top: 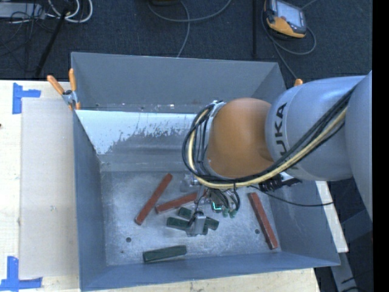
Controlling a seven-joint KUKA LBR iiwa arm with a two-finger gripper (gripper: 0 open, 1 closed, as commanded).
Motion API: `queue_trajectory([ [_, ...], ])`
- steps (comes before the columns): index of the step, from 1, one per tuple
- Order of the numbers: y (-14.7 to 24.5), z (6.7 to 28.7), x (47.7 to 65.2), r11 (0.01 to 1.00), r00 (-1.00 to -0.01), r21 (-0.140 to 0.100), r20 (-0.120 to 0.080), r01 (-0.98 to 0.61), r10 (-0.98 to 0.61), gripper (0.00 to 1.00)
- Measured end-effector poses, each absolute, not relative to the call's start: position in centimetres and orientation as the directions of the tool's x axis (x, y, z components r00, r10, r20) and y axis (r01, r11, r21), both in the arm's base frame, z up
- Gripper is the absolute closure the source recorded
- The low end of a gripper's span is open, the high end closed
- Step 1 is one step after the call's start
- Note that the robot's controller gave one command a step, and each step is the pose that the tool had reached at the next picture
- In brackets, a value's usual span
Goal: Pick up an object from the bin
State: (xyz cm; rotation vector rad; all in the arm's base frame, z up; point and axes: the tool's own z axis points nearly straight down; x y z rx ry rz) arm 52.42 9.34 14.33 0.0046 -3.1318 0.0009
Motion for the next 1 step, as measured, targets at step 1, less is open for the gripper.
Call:
queue_trajectory([
  [1,5.50,6.64,59.09,0.998,-0.998,0.000,0.004,-0.057,-0.057,0.00],
])
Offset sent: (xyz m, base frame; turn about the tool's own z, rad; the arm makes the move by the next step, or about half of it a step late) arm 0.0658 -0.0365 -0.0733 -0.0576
